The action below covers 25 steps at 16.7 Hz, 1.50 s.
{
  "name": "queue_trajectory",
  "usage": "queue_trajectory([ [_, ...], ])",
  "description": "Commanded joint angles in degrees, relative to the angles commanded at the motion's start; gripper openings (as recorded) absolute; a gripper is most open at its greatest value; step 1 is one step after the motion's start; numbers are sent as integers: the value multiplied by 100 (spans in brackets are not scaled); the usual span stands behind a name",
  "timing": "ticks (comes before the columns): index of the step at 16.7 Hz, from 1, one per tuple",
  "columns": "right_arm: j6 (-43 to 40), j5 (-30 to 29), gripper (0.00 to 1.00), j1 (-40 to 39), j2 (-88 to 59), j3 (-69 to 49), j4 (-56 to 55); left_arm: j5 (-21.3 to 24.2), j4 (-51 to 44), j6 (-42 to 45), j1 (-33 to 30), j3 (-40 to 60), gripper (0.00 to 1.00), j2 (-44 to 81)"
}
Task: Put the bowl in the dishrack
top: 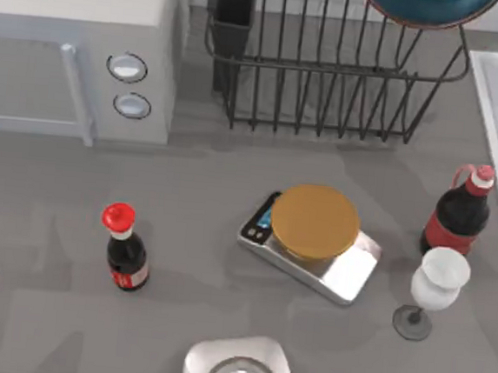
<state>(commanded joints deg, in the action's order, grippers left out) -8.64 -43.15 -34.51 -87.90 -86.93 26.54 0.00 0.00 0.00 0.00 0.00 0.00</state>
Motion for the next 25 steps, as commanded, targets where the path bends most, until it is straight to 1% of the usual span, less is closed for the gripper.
queue_trajectory([
  [3, 542, -887, 0, -1350, 248, 208, -1363, 0, 0, 0, 0, 0, 100, 0],
  [5, 812, -1347, 0, -1975, 396, 331, -1994, 0, 0, 0, 0, 0, 100, 0],
  [7, 983, -1653, 0, -2357, 496, 421, -2379, 0, 0, 0, 0, 0, 100, 0],
  [9, 1045, -1767, 0, -2494, 533, 457, -2519, 0, 0, 0, 0, 0, 100, 0],
  [14, 1051, -1734, 0, -2467, 496, 436, -2518, 0, 0, 0, 0, 0, 100, 0],
  [17, 1045, -1509, 0, -2255, 109, 452, -2907, 0, 0, 0, 0, 0, 100, 0],
  [20, 1039, -1042, 0, -1799, -676, 534, -3828, 0, 0, 0, 0, 0, 100, 0],
  [25, 1017, -74, 0, -785, -2169, 832, -5816, 0, 0, 0, 0, 0, 100, 0],
])
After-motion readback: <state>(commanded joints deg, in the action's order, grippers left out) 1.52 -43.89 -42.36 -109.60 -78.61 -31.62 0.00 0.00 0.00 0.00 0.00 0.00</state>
